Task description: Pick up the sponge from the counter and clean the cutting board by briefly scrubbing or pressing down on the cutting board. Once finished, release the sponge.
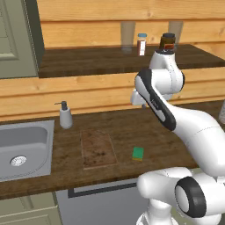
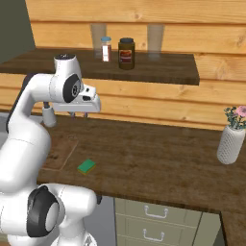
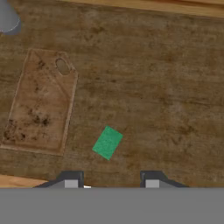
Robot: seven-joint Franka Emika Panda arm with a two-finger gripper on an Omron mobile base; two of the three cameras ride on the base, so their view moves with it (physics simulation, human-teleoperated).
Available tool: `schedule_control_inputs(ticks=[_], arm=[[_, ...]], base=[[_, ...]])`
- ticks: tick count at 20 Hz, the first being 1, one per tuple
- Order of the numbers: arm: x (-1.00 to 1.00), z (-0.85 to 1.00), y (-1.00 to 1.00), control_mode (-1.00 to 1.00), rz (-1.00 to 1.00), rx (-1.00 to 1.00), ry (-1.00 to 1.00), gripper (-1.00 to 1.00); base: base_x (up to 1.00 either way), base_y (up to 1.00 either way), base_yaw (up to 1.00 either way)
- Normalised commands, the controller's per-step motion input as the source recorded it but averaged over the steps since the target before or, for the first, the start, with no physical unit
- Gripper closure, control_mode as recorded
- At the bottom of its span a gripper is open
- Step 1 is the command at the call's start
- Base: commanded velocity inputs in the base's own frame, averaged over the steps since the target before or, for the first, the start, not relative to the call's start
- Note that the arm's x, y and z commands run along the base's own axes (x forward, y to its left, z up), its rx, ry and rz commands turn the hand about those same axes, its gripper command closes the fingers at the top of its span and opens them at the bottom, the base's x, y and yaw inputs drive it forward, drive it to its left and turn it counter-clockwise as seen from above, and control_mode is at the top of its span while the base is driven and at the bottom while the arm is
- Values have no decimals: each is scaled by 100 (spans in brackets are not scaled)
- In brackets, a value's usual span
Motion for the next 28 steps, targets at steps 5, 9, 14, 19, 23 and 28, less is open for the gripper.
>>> schedule_control_inputs(ticks=[5, 9, 14, 19, 23, 28], arm=[[0, -25, -3, -100, -6, 0, 0, -100], [0, -55, -4, -100, -15, 0, 2, -100], [-3, -61, 0, -100, -21, 1, 0, -100], [-4, -62, -5, -100, -7, 9, 0, -100], [0, -68, 0, -100, -10, 11, 0, -100], [0, -56, 0, -100, -13, 0, 0, -100]], base=[[0, 0, 0], [0, 0, 0], [0, 0, 0], [0, 0, 0], [0, 0, 0], [0, 0, 0]])
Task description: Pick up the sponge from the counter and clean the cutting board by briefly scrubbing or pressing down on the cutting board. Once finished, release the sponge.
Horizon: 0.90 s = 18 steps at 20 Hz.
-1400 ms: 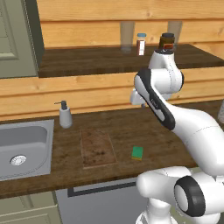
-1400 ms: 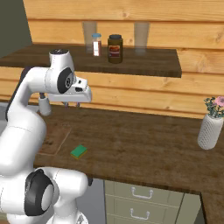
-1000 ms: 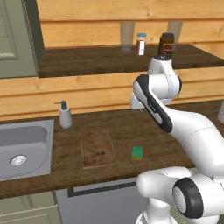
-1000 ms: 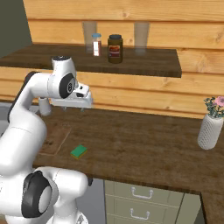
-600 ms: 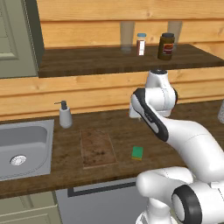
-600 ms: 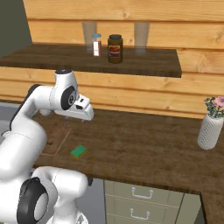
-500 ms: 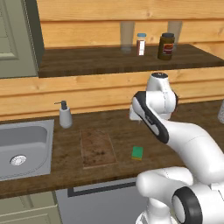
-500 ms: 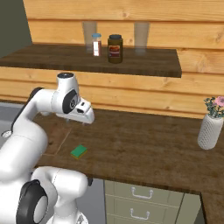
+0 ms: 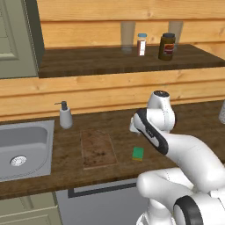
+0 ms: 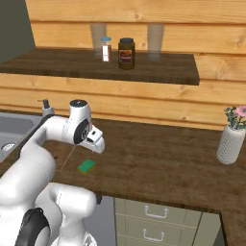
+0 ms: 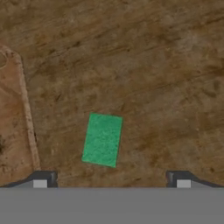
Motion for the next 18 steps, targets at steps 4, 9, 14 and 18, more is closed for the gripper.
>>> schedule_control_inputs(ticks=[4, 9, 14, 18], arm=[[0, -47, 0, -100, -7, 0, 0, -100], [1, -52, 1, -100, 0, 1, 5, -100], [11, -37, 13, -100, 0, -4, 4, -100], [21, -25, 17, -100, 0, -7, 4, -100]], base=[[0, 0, 0], [0, 0, 0], [0, 0, 0], [0, 0, 0]])
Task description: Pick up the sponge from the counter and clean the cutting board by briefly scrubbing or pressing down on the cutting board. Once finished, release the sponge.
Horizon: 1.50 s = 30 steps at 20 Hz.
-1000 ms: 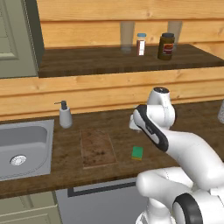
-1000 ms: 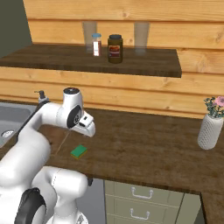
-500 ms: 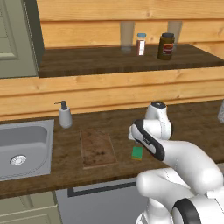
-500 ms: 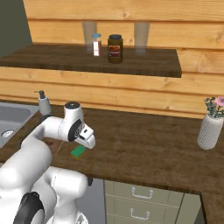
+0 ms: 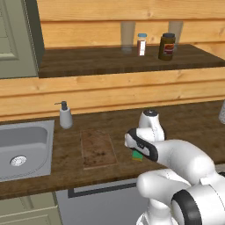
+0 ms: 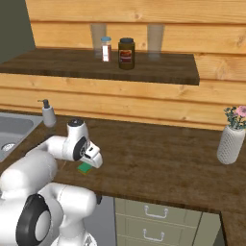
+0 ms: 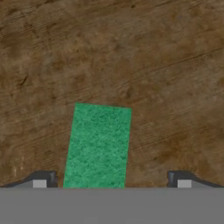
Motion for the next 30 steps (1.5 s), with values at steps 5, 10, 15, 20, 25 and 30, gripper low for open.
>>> schedule_control_inputs(ticks=[5, 10, 15, 20, 25, 30], arm=[[9, -18, 9, -100, 0, -1, 1, -100], [0, -21, 0, -100, 0, 0, 0, -100], [11, -17, 0, -100, 0, 0, 0, -100], [4, -25, 0, -100, 0, 0, 0, -100], [4, -23, 0, -100, 0, 0, 0, -100], [2, -24, 2, -100, 0, 0, 0, 100]], base=[[0, 0, 0], [0, 0, 0], [0, 0, 0], [0, 0, 0], [0, 0, 0], [0, 0, 0]])
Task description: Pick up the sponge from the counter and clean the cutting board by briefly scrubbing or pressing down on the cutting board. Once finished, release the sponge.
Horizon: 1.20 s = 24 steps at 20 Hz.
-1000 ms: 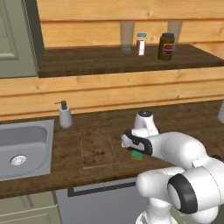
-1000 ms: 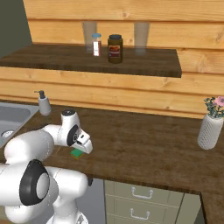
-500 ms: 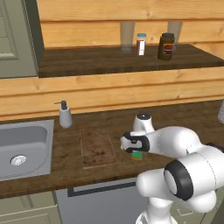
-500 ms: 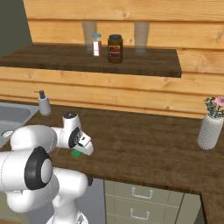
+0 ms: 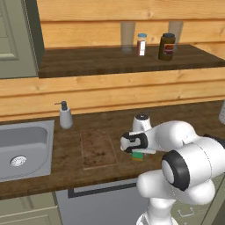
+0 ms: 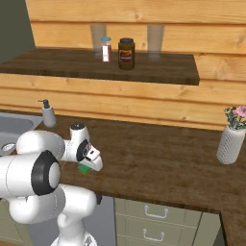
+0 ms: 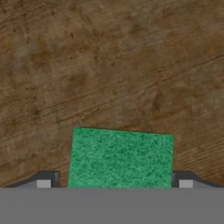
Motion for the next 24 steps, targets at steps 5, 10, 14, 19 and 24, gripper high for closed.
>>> schedule_control_inputs(ticks=[5, 10, 14, 19, 24], arm=[[0, -10, 5, -100, 0, 0, 0, 100], [0, 0, 0, -100, 0, 0, 0, 100], [23, 68, 23, -100, 9, -2, 11, 100], [5, 90, 71, -100, 23, 8, 7, 100], [33, 48, 98, -100, 26, 6, 0, 100]], base=[[0, 0, 0], [0, 0, 0], [0, 0, 0], [0, 0, 0], [0, 0, 0]])
